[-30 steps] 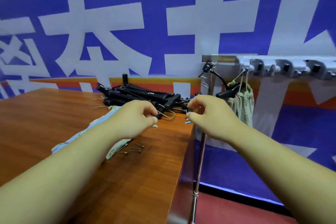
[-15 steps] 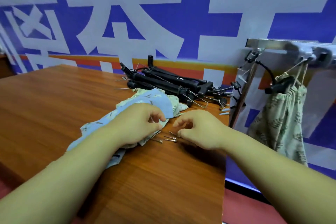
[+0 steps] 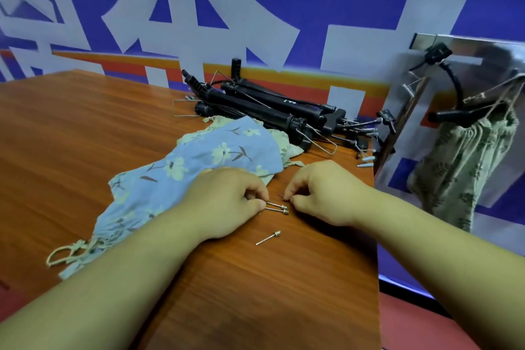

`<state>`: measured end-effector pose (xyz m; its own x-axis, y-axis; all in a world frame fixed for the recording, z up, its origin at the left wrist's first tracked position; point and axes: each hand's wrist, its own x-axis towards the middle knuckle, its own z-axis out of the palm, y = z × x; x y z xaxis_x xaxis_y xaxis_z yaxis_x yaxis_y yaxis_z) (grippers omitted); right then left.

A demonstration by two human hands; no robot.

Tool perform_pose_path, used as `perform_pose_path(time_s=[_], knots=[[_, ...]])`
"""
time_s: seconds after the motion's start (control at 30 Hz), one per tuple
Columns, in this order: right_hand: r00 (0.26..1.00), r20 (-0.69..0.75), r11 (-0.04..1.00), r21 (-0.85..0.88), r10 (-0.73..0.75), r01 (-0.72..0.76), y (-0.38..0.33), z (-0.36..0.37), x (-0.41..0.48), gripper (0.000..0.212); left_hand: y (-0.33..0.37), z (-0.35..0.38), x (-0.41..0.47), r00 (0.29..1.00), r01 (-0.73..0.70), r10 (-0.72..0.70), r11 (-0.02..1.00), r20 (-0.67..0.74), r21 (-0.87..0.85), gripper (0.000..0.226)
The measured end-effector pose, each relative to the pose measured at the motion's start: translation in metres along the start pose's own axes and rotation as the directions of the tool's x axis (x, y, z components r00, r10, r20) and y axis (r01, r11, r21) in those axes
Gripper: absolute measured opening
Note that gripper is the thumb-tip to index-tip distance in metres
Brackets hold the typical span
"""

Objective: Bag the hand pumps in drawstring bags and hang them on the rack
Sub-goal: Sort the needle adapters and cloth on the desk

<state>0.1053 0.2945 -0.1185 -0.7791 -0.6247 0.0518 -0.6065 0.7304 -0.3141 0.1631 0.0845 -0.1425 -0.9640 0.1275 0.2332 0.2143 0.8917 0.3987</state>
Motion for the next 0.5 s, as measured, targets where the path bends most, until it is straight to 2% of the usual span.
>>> perform_pose_path(time_s=[0.1, 0.2, 0.3, 0.4, 0.43, 0.47, 0.5], knots=[[0.999, 0.001, 0.999, 0.002, 0.048, -0.048, 0.0, -0.002, 0.002, 0.011, 0.001, 0.0, -0.002, 1.0, 0.005, -0.005, 1.0, -0.009, -0.012, 0.006], [0.995, -0.072, 0.992, 0.105, 0.076, -0.068, 0.003, -0.002, 0.001, 0.011, 0.003, -0.001, -0.002, 0.999, 0.041, -0.043, 0.997, -0.015, -0.068, 0.005], [0.973, -0.205, 0.962, 0.266, 0.108, -0.051, 0.004, -0.004, -0.005, 0.016, 0.007, -0.003, -0.003, 0.986, 0.092, -0.124, 0.963, -0.116, -0.252, 0.011], [0.957, -0.284, 0.926, 0.374, 0.058, 0.055, -0.004, -0.009, -0.015, 0.021, 0.017, -0.009, -0.004, 0.963, 0.096, -0.191, 0.903, -0.191, -0.418, 0.014], [0.949, -0.314, 0.924, 0.37, 0.032, 0.091, -0.007, -0.011, -0.018, 0.021, 0.024, -0.012, -0.004, 0.956, 0.137, -0.253, 0.834, -0.15, -0.535, 0.015], [0.94, -0.342, 0.923, 0.364, 0.011, 0.122, -0.01, -0.013, -0.02, 0.021, 0.031, -0.015, -0.003, 0.945, 0.206, -0.324, 0.698, -0.046, -0.685, 0.016], [0.931, -0.366, 0.923, 0.355, -0.006, 0.146, -0.013, -0.016, -0.021, 0.02, 0.038, -0.018, -0.002, 0.922, 0.3, -0.37, 0.495, 0.114, -0.815, 0.022]])
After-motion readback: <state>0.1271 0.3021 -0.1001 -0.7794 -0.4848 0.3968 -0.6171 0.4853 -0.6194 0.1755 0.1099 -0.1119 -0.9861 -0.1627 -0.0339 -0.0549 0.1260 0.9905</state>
